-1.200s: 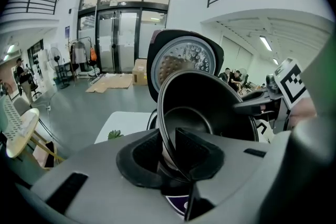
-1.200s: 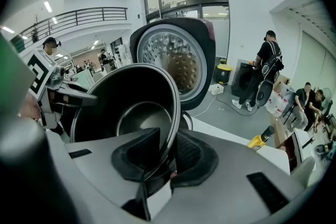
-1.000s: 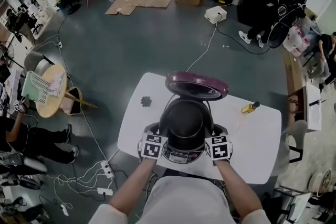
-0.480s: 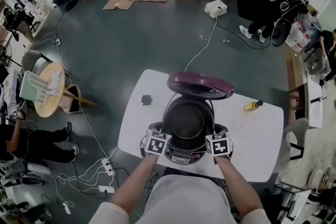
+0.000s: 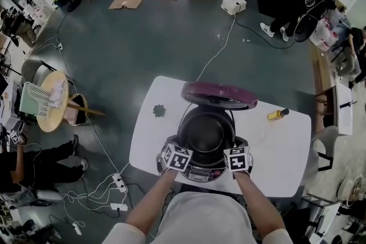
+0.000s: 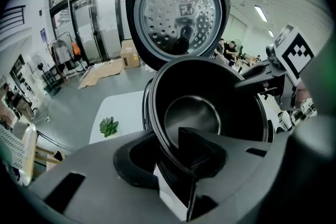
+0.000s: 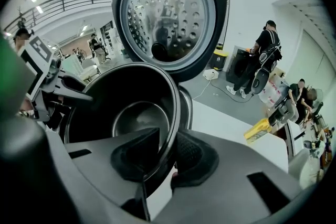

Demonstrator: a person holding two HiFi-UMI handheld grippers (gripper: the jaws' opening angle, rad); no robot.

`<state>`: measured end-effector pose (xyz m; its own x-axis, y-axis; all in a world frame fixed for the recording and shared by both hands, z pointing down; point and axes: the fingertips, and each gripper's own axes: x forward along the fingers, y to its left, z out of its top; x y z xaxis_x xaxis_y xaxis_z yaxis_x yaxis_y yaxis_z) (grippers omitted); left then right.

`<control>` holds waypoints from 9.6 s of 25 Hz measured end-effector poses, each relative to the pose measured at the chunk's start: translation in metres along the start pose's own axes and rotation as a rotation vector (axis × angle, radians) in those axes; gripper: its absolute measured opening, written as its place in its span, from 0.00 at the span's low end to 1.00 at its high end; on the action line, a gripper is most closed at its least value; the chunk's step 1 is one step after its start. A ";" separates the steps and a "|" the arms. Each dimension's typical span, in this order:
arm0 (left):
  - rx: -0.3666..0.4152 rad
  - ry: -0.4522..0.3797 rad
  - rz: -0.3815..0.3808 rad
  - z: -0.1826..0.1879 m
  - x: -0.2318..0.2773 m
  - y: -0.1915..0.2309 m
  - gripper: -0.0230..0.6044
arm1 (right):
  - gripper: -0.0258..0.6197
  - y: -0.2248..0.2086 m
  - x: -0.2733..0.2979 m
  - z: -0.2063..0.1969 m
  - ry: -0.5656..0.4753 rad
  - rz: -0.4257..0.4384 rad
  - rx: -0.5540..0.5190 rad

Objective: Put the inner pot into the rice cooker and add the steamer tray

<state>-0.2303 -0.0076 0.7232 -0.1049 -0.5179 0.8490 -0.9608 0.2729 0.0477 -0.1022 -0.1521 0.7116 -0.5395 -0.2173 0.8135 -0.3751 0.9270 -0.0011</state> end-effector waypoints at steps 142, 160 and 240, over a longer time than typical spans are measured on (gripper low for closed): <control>-0.470 0.050 0.056 0.028 0.245 -0.265 0.44 | 0.34 -0.275 0.094 -0.151 0.058 0.019 0.002; -0.456 0.006 0.079 0.034 0.234 -0.266 0.28 | 0.19 -0.284 0.076 -0.158 -0.014 -0.032 0.088; -0.032 0.027 0.187 -0.025 -0.019 -0.030 0.32 | 0.22 0.024 -0.041 -0.030 -0.124 0.043 0.067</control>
<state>-0.1928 0.0146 0.7187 -0.2735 -0.4342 0.8583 -0.9167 0.3878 -0.0959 -0.0666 -0.1120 0.6952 -0.6437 -0.2182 0.7336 -0.3972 0.9145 -0.0765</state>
